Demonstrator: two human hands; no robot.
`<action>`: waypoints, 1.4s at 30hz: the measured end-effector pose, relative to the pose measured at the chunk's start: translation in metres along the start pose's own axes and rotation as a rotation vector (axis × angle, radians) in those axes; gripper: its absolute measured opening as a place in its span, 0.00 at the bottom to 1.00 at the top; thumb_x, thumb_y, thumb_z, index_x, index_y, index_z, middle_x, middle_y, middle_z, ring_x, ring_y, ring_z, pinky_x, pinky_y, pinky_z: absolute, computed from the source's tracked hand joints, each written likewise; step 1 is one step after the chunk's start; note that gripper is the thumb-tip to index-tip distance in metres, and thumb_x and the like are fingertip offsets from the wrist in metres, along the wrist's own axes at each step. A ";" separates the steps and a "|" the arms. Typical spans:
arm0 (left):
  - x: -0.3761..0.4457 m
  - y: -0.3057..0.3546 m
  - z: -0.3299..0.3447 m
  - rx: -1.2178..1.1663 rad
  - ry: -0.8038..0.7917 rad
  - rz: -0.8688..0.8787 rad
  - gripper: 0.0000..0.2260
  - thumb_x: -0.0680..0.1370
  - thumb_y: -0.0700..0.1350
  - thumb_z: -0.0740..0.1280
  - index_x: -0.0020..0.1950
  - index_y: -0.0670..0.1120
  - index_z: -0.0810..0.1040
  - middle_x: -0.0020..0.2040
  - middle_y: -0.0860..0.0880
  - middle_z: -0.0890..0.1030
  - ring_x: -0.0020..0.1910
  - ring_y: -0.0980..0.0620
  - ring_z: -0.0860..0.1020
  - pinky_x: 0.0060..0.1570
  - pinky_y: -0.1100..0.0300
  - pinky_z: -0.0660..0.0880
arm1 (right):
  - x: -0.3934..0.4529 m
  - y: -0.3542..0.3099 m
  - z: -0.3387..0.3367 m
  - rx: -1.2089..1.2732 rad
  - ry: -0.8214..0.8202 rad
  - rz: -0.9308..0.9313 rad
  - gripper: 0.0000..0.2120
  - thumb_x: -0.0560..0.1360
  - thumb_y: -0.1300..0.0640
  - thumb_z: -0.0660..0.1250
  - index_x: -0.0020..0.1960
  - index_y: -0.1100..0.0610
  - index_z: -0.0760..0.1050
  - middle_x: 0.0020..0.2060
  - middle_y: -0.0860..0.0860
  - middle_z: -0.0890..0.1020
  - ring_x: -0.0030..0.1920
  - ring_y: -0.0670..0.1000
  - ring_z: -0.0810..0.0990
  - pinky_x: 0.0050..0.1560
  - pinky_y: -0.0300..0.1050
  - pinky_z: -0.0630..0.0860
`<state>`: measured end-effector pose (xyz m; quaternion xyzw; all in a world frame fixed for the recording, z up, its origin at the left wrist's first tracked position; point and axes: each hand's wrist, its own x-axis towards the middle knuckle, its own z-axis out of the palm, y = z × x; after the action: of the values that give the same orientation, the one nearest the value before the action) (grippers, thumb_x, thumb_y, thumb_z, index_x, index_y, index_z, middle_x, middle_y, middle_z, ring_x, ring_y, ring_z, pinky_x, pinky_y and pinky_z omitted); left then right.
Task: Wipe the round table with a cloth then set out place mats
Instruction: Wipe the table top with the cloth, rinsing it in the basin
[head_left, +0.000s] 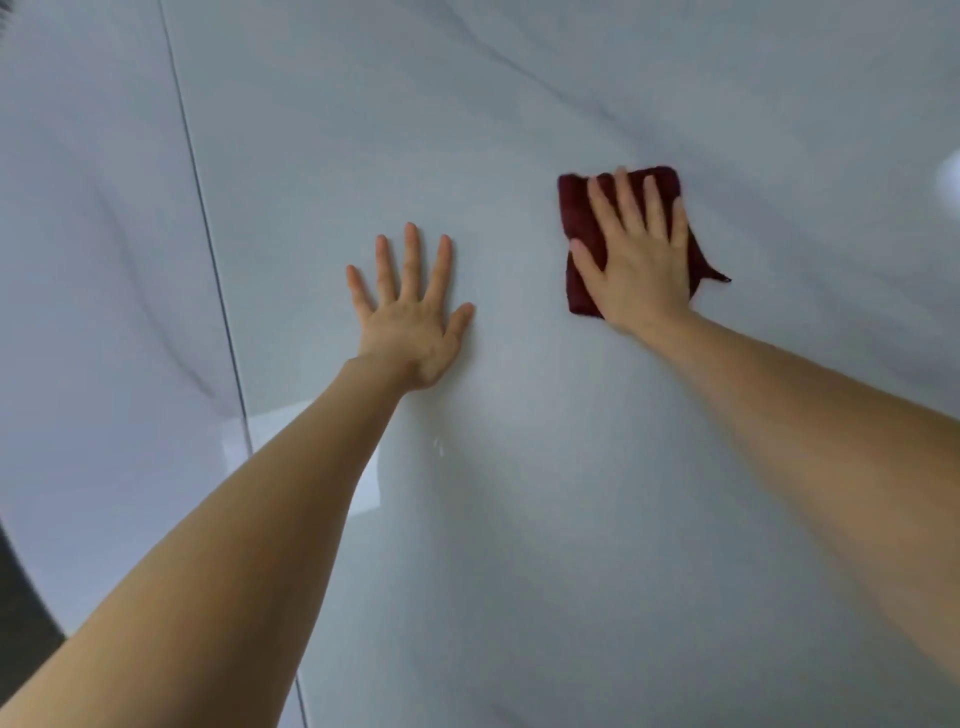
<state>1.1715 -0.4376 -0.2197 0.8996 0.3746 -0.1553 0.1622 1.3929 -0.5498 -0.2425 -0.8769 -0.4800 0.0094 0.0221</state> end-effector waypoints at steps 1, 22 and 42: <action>0.000 0.001 0.001 0.009 0.000 0.001 0.29 0.81 0.61 0.44 0.77 0.54 0.32 0.76 0.47 0.30 0.74 0.41 0.30 0.70 0.38 0.32 | 0.016 -0.014 0.000 0.016 -0.005 0.211 0.31 0.80 0.39 0.48 0.79 0.50 0.49 0.78 0.54 0.52 0.77 0.61 0.50 0.75 0.61 0.44; -0.037 -0.021 0.018 0.015 0.000 0.064 0.29 0.82 0.59 0.44 0.77 0.51 0.34 0.77 0.49 0.32 0.76 0.45 0.33 0.73 0.45 0.33 | -0.045 -0.041 -0.004 0.022 -0.063 -0.034 0.32 0.78 0.34 0.49 0.78 0.43 0.51 0.78 0.61 0.47 0.77 0.64 0.46 0.75 0.62 0.45; -0.115 -0.038 0.044 0.120 -0.037 0.159 0.32 0.80 0.64 0.44 0.78 0.53 0.35 0.77 0.45 0.33 0.76 0.43 0.34 0.72 0.38 0.35 | -0.354 -0.179 -0.008 0.090 -0.114 0.723 0.34 0.77 0.39 0.49 0.79 0.53 0.54 0.77 0.61 0.54 0.77 0.65 0.51 0.72 0.71 0.49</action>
<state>1.0596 -0.5018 -0.2202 0.9315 0.2889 -0.1808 0.1271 1.0518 -0.7521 -0.2277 -0.9861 -0.1389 0.0868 0.0291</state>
